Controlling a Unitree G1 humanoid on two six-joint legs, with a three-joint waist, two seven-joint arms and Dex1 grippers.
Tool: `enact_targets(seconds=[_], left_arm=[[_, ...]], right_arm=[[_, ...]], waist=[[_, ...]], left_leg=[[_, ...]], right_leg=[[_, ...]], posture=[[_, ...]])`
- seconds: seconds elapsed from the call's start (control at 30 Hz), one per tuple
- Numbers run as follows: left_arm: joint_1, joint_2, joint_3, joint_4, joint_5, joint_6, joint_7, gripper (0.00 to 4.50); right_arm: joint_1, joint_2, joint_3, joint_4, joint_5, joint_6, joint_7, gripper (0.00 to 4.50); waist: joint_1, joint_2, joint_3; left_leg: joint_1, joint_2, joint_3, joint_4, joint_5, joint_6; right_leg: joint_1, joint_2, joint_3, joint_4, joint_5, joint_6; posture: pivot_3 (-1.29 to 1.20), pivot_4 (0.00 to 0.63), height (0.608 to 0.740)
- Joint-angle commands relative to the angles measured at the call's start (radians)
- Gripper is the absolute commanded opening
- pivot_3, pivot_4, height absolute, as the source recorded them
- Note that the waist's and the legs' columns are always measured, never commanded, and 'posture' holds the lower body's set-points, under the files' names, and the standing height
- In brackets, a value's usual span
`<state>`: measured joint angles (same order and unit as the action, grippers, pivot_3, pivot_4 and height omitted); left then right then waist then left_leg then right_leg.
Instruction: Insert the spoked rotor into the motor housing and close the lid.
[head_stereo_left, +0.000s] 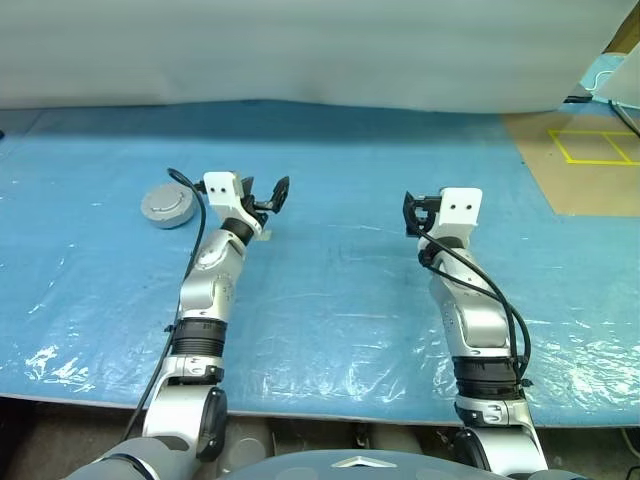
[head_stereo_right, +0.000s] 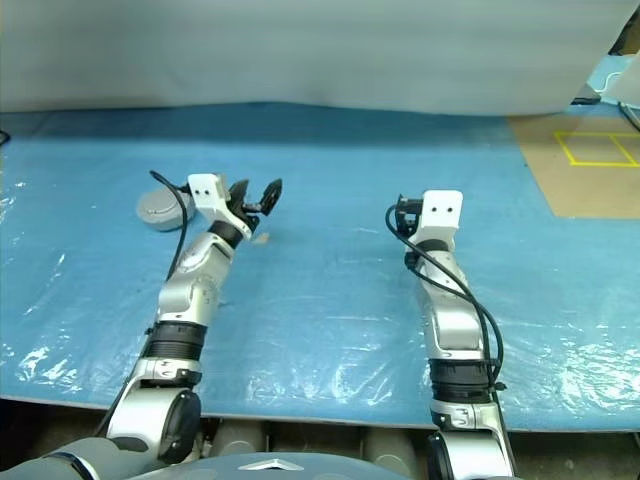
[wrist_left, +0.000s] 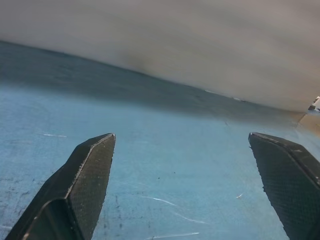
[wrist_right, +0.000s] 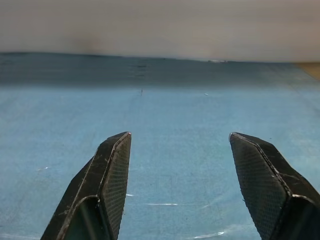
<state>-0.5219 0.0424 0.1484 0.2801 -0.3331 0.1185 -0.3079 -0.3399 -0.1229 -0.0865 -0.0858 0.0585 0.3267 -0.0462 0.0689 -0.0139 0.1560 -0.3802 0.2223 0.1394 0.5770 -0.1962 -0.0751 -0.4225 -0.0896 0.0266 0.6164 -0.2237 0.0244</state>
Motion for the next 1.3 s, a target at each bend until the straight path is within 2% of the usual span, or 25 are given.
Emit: enact_targets(seconds=[0.03, 0.83, 1.3], left_arm=[[-0.01, -0.003, -0.005, -0.01, 0.01, -0.037, 0.003, 4.48], [-0.041, 0.021, 0.007, 0.071, 0.018, -0.108, 0.003, 4.48], [-0.059, 0.015, 0.019, 0.113, 0.017, -0.128, 0.014, 4.48]], right_arm=[[-0.028, -0.005, -0.008, -0.013, -0.01, -0.033, 0.0, 3.25], [-0.132, -0.015, -0.008, 0.122, -0.022, -0.109, 0.023, 3.25], [-0.115, -0.022, -0.002, 0.107, -0.033, -0.111, 0.02, 3.25]], waist=[[0.0, 0.0, 0.0], [0.0, 0.0, 0.0], [0.0, 0.0, 0.0]], left_leg=[[0.0, 0.0, 0.0, 0.0, 0.0, 0.0], [0.0, 0.0, 0.0, 0.0, 0.0, 0.0], [0.0, 0.0, 0.0, 0.0, 0.0, 0.0]], right_leg=[[0.0, 0.0, 0.0, 0.0, 0.0, 0.0], [0.0, 0.0, 0.0, 0.0, 0.0, 0.0], [0.0, 0.0, 0.0, 0.0, 0.0, 0.0]], posture=[[0.0, 0.15, 0.74], [0.0, 0.15, 0.74], [0.0, 0.15, 0.74]])
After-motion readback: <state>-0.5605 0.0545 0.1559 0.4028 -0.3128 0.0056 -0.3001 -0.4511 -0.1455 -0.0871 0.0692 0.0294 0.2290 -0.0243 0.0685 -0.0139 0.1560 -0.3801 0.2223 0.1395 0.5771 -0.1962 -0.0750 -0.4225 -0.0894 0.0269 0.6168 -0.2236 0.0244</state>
